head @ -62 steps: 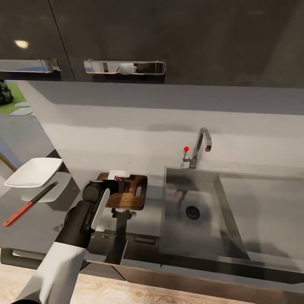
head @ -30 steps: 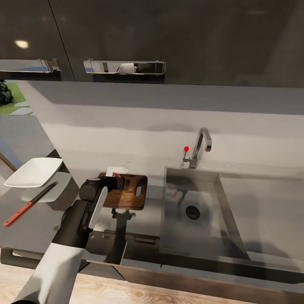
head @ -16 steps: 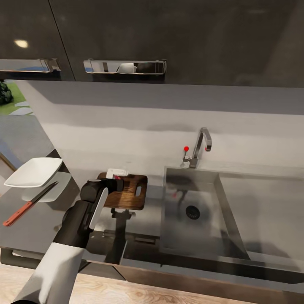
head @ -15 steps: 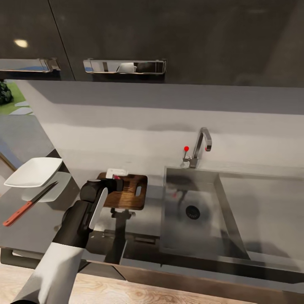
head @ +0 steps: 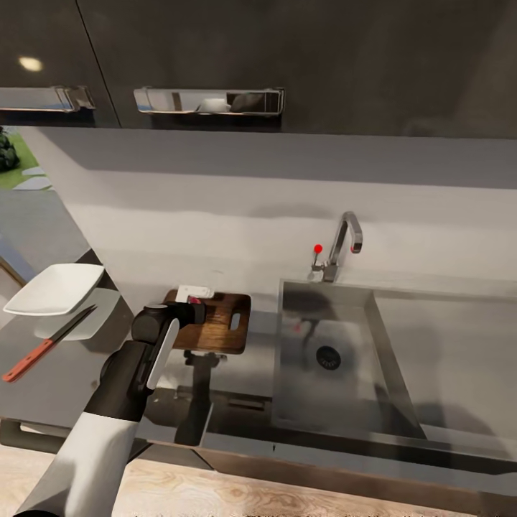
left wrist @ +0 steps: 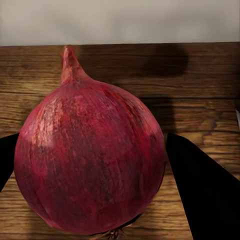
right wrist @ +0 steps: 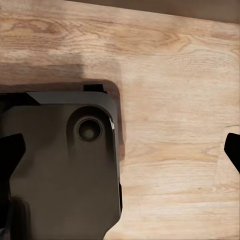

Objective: In the kitchen, take the Vidalia onion out of the sink, dice it on the chopping board with the paring knife, put the diced onion into the bowl on the countertop, then place both the paring knife and the chopping board into the sink.

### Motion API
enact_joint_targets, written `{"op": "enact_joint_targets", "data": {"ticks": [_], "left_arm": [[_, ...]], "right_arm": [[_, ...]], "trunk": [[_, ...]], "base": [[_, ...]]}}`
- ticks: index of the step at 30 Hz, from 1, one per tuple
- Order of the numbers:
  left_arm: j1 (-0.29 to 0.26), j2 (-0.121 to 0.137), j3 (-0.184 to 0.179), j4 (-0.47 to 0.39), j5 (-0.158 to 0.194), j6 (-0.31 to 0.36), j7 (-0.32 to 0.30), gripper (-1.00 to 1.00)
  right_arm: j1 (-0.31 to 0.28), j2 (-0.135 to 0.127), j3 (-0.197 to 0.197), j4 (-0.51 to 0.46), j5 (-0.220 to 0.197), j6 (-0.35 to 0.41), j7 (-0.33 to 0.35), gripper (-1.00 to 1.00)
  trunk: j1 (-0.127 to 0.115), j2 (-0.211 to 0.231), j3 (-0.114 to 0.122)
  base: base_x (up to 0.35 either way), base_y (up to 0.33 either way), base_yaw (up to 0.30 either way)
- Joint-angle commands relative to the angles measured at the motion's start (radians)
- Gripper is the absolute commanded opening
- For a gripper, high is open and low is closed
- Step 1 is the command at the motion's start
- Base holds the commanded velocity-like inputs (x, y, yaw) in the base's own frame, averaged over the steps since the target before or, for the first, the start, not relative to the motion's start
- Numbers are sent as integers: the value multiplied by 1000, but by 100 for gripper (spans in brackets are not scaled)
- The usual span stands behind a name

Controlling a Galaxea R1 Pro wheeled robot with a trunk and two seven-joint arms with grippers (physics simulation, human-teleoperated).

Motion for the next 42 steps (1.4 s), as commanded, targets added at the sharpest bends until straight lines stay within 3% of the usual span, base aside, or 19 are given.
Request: {"op": "enact_joint_targets", "data": {"ticks": [1,29,42], "left_arm": [[-1,0,-1,-1,5,4,9,-100],[-1,0,-2,-1,5,4,9,-100],[-1,0,-1,-2,5,4,8,-100]], "right_arm": [[-1,0,-7,1,11,-3,-5,100],[-1,1,-7,1,11,-3,-4,100],[-1,1,-7,1,11,-3,-5,100]], "trunk": [[0,-2,-3],[0,-2,-48],[0,-2,-51]], "base": [[0,0,0],[0,0,0],[0,0,0]]}}
